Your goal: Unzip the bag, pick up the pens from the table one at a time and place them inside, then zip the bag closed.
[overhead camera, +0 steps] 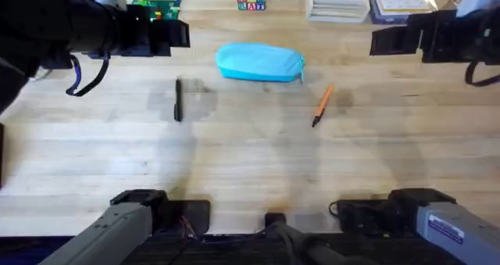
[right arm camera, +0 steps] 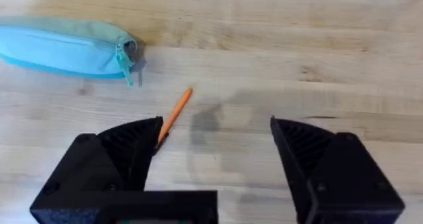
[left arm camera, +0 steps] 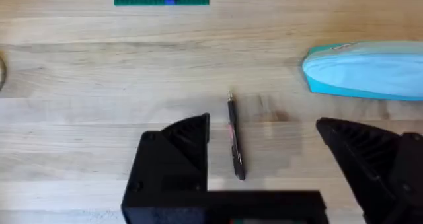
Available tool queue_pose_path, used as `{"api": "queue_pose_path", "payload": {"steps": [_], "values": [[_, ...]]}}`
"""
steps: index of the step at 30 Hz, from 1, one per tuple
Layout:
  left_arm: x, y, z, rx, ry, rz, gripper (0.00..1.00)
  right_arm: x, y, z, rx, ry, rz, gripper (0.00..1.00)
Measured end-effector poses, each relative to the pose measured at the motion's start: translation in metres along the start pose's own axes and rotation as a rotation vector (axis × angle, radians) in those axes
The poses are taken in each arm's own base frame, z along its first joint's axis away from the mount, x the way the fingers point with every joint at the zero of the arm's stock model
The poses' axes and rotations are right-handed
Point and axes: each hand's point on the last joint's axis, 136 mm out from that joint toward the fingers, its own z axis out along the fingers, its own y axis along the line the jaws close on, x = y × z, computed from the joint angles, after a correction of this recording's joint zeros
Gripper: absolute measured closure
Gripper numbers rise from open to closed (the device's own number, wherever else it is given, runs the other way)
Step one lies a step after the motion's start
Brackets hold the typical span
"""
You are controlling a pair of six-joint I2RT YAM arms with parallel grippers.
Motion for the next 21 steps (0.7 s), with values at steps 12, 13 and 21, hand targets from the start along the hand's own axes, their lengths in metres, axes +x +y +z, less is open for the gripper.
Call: {"api": "queue_pose_path", "payload": {"steps": [12, 13, 21], "values": [[0.0, -0.007, 0.0, 0.039, -0.003, 0.101, 0.009, 0.0, 0.0, 0.0, 0.0, 0.0, 0.0, 0.004], [0.0, -0.009, 0.0, 0.059, -0.004, 0.129, 0.009, 0.0, 0.0, 0.0, 0.0, -0.001, 0.0, 0.004], [-0.005, -0.024, -0.01, 0.299, -0.096, 0.372, 0.01, 0.0, 0.0, 0.0, 0.0, 0.0, 0.0, 0.004]]}}
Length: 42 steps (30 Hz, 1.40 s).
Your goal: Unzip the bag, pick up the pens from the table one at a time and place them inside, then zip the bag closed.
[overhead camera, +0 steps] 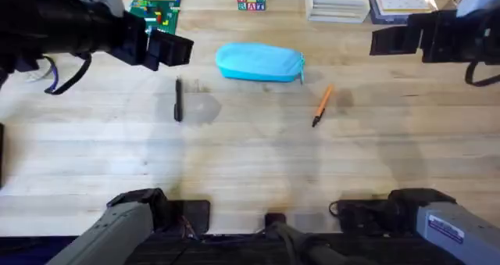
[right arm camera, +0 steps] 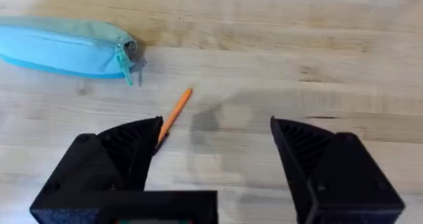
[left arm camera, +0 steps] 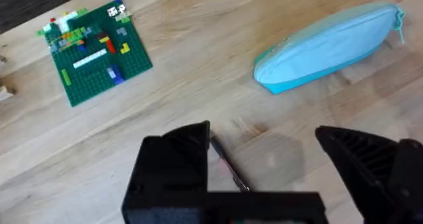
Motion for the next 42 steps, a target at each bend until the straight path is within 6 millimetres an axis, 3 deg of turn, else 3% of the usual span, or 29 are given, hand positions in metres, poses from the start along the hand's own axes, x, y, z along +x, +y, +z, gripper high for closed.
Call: {"api": "queue_pose_path", "payload": {"steps": [8, 20, 27, 42], "values": [[-0.011, -0.005, -0.002, 0.109, -0.076, 0.079, 0.01, 0.0, 0.0, 0.0, 0.0, 0.0, 0.0, 0.004], [-0.033, -0.011, 0.026, 0.433, -0.086, 0.183, 0.009, 0.0, 0.0, 0.0, 0.0, 0.0, 0.0, 0.004], [-0.027, -0.01, 0.04, 0.485, -0.095, 0.271, 0.009, 0.0, 0.0, 0.0, 0.0, 0.0, 0.0, 0.004], [-0.011, -0.01, 0.096, 0.658, -0.251, 0.421, 0.01, 0.0, 0.0, 0.0, 0.0, 0.0, 0.0, 0.003]]}}
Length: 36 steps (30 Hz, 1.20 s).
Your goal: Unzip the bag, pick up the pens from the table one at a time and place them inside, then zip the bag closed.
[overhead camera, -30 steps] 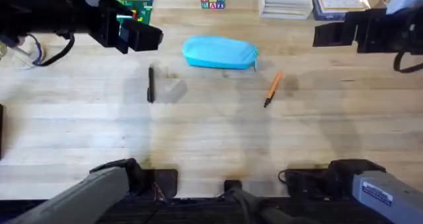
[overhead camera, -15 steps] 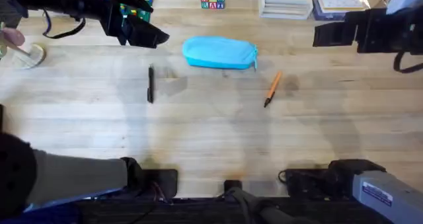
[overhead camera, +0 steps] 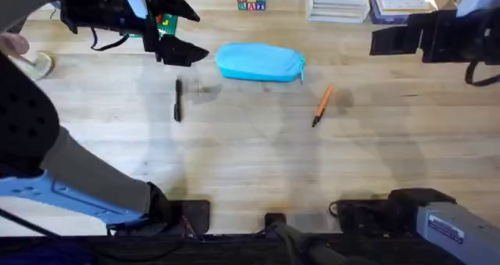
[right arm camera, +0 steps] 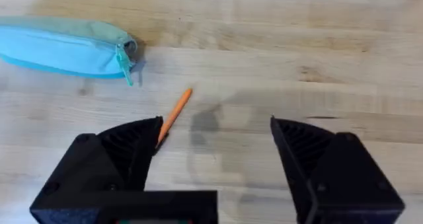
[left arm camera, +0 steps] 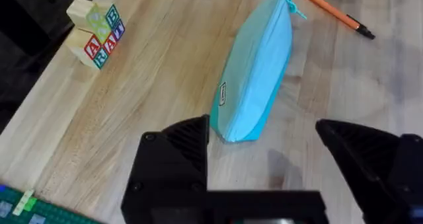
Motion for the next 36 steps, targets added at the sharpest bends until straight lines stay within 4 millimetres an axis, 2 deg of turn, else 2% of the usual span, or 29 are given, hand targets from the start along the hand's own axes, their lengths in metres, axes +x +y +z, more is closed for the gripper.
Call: {"api": "queue_pose_path", "payload": {"steps": [9, 13, 17, 23, 28, 29, 36], "values": [[0.003, 0.022, 0.011, -0.016, -0.086, 0.074, 0.01, 0.0, 0.0, 0.0, 0.0, 0.0, 0.0, 0.004], [0.015, 0.031, 0.025, 0.018, -0.17, 0.019, 0.009, 0.0, 0.0, 0.0, 0.0, 0.0, 0.0, 0.004], [0.027, 0.032, 0.034, 0.045, -0.189, -0.046, 0.009, 0.0, 0.0, 0.0, 0.0, -0.001, 0.0, 0.004], [0.032, 0.034, 0.044, 0.06, -0.198, -0.043, 0.01, 0.0, 0.0, 0.0, 0.0, -0.001, 0.0, 0.004], [0.044, 0.034, 0.066, 0.098, -0.197, -0.077, 0.01, 0.0, 0.0, 0.0, 0.0, -0.001, 0.0, 0.004], [0.05, 0.03, 0.076, 0.124, -0.192, -0.113, 0.009, 0.0, 0.0, 0.0, 0.0, -0.001, 0.0, 0.004], [0.051, 0.027, 0.082, 0.142, -0.188, -0.135, 0.009, 0.0, 0.0, 0.0, 0.0, -0.001, 0.0, 0.004]]}}
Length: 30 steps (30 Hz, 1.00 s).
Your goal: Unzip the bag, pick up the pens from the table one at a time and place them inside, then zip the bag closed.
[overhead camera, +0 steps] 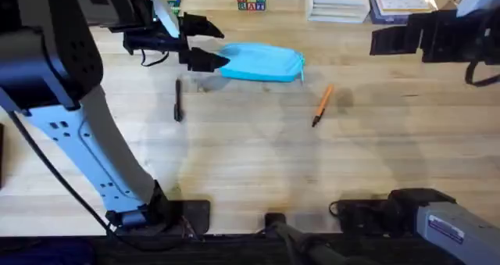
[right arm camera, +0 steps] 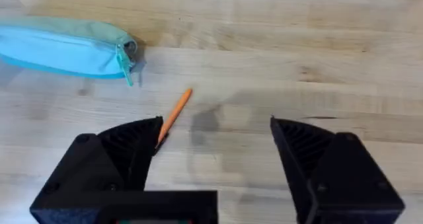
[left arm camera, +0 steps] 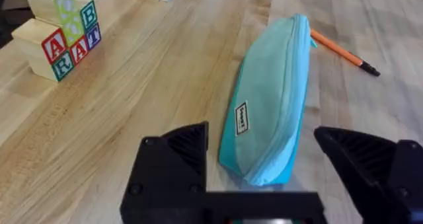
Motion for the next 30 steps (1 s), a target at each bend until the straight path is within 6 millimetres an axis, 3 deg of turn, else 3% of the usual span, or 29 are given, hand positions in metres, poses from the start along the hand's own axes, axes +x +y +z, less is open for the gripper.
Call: {"api": "queue_pose_path", "payload": {"steps": [11, 30], "values": [[-0.002, -0.006, 0.011, 0.029, 0.006, 0.003, 0.008, 0.0, 0.0, 0.0, 0.0, 0.0, 0.0, 0.004], [-0.002, -0.006, 0.011, 0.029, 0.006, 0.002, 0.008, 0.0, 0.0, 0.0, 0.0, 0.0, 0.0, 0.004]]}}
